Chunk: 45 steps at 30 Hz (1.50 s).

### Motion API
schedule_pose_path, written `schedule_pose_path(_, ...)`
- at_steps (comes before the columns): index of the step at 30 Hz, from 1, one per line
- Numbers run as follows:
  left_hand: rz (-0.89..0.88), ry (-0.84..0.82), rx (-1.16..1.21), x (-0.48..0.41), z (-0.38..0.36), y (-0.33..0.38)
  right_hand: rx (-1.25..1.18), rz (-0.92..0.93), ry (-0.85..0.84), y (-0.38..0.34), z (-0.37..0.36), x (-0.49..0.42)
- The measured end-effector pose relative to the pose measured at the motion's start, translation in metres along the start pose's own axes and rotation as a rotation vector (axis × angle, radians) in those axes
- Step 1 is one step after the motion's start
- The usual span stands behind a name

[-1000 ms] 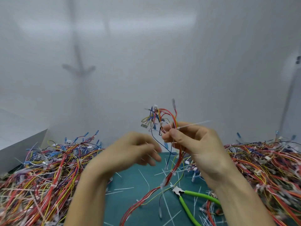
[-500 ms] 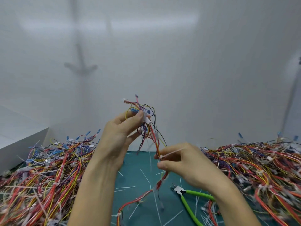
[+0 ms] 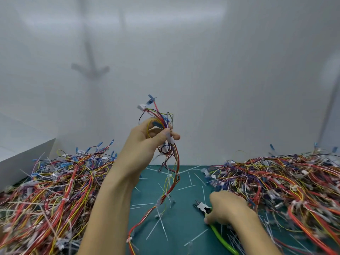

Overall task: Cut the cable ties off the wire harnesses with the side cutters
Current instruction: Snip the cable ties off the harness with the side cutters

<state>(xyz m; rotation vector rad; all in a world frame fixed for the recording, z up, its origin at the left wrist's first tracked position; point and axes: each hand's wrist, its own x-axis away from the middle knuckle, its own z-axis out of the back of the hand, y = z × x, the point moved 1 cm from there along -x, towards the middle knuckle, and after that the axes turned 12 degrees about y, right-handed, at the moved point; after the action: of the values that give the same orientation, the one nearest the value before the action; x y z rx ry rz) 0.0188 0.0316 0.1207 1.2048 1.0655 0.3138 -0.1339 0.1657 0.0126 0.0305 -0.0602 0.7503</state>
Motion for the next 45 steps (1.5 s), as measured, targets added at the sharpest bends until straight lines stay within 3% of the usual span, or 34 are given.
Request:
schedule_pose_path(9, -0.047, -0.116, -0.075, 0.006, -0.006, 0.005, -0.085, 0.022, 0.221, -0.014, 0.0, 0.002)
schedule_pose_path(15, -0.033, -0.11, -0.013, 0.004, -0.002, 0.003, -0.504, 0.018, 0.436, -0.009, 0.016, -0.01)
schedule_pose_path(18, -0.039, -0.094, -0.03, 0.002, 0.0, 0.002, -0.748, 0.097, 0.529, -0.005, 0.032, -0.007)
schedule_pose_path(23, -0.047, -0.051, -0.021, 0.002, 0.001, 0.003, -0.998, 0.249, 0.831, -0.008, 0.063, 0.016)
schedule_pose_path(29, -0.04, 0.05, 0.075, 0.002, -0.003, 0.002, -0.944, 0.4, 0.749, -0.016, 0.077, 0.035)
schedule_pose_path(45, -0.109, 0.02, 0.052, 0.004, -0.013, 0.003, -0.938, 0.481, 0.805, -0.027, 0.081, 0.043)
